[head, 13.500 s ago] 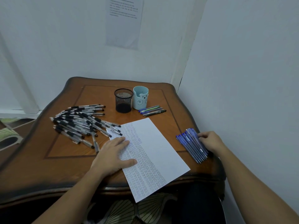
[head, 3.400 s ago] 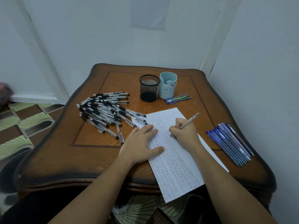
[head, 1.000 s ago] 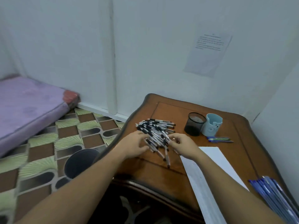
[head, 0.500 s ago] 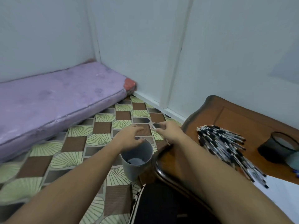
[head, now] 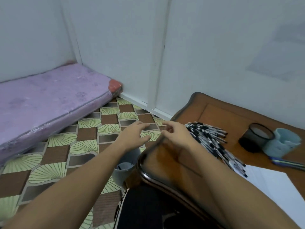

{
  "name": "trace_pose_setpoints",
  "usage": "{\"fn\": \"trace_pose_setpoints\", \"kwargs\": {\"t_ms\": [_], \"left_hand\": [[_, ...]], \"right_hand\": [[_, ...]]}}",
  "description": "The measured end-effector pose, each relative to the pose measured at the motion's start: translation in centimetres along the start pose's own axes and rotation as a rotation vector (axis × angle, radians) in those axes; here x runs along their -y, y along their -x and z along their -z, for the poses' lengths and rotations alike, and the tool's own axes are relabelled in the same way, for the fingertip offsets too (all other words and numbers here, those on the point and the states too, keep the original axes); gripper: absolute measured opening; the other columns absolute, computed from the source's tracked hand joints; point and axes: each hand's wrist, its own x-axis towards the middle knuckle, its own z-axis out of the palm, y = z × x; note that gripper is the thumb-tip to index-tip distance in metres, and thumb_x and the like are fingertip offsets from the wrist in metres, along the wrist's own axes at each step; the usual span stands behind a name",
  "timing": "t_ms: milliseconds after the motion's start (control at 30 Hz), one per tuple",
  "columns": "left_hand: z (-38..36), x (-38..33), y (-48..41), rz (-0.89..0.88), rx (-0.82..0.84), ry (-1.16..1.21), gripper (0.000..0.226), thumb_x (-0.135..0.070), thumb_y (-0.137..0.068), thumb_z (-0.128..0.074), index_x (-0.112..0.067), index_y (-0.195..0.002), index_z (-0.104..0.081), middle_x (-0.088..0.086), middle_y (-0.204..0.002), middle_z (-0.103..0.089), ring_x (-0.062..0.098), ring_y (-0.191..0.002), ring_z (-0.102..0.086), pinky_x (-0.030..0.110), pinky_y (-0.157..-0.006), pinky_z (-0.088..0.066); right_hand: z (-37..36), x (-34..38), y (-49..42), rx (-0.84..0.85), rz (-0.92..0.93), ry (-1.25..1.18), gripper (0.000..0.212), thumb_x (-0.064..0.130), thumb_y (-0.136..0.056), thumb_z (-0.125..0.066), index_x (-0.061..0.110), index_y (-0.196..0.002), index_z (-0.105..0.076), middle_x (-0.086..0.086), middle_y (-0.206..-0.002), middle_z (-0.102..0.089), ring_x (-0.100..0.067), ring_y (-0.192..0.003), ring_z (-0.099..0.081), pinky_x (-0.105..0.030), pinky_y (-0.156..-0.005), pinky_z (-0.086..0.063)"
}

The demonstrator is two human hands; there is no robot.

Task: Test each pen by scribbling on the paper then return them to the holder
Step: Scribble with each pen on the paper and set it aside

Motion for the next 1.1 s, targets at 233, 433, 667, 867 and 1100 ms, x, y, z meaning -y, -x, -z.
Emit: {"fn": "trace_pose_setpoints", "kwargs": {"t_ms": [233, 433, 667, 867, 1100], "left_hand": [[-3.6, -11.2, -2.8, -0.238, 0.033, 0.021, 0.054, -0.038, -0.091, -0.058, -0.02, -0.141, -0.047, 0.001, -0.139, -0.05, 0.014, -0.126, -0.046, 0.025, -0.104, -0.033], [-9.1, -20.8, -3.4, -0.392, 0.176, 0.079, 0.058, -0.043, -0.091, -0.058, -0.023, -0.144, -0.045, -0.001, -0.145, -0.046, 0.014, -0.13, -0.043, 0.03, -0.108, -0.037], [-16.0, -27.5, -1.0, -0.476, 0.384, 0.107, 0.064, -0.048, -0.085, -0.063, -0.027, -0.143, -0.044, -0.005, -0.144, -0.043, 0.012, -0.13, -0.04, 0.031, -0.105, -0.037], [-19.5, -26.8, -0.2, -0.549, 0.32, -0.052, 0.068, -0.067, -0.082, -0.054, -0.028, -0.138, -0.05, -0.01, -0.144, -0.041, 0.012, -0.13, -0.035, 0.036, -0.105, -0.031], [-21.4, -25.8, -0.5, -0.578, 0.261, -0.064, 0.078, -0.075, -0.079, -0.031, -0.032, -0.142, -0.043, -0.011, -0.152, -0.033, 0.01, -0.137, -0.028, 0.034, -0.111, -0.021]], "right_hand": [[8.5, -6.1, 7.9, -0.138, -0.049, 0.057, 0.048, 0.031, -0.093, -0.065, 0.028, -0.14, -0.055, 0.01, -0.12, -0.06, -0.003, -0.107, -0.052, -0.022, -0.089, -0.039], [14.1, -14.2, 15.4, -0.267, -0.246, 0.062, 0.05, 0.029, -0.093, -0.067, 0.024, -0.141, -0.054, 0.005, -0.132, -0.06, -0.004, -0.113, -0.051, -0.022, -0.091, -0.039], [16.9, -22.8, 21.8, -0.403, -0.459, 0.012, 0.042, 0.023, -0.091, -0.07, 0.023, -0.132, -0.062, 0.001, -0.12, -0.067, -0.012, -0.102, -0.059, -0.023, -0.085, -0.042], [17.3, -27.7, 21.8, -0.433, -0.55, 0.088, 0.039, 0.014, -0.093, -0.066, 0.023, -0.13, -0.064, -0.003, -0.134, -0.062, -0.024, -0.122, -0.056, -0.04, -0.106, -0.043], [17.6, -30.4, 19.4, -0.425, -0.681, 0.281, 0.046, 0.011, -0.102, -0.047, 0.032, -0.143, -0.052, -0.001, -0.155, -0.04, -0.031, -0.135, -0.037, -0.043, -0.11, -0.031]]}}
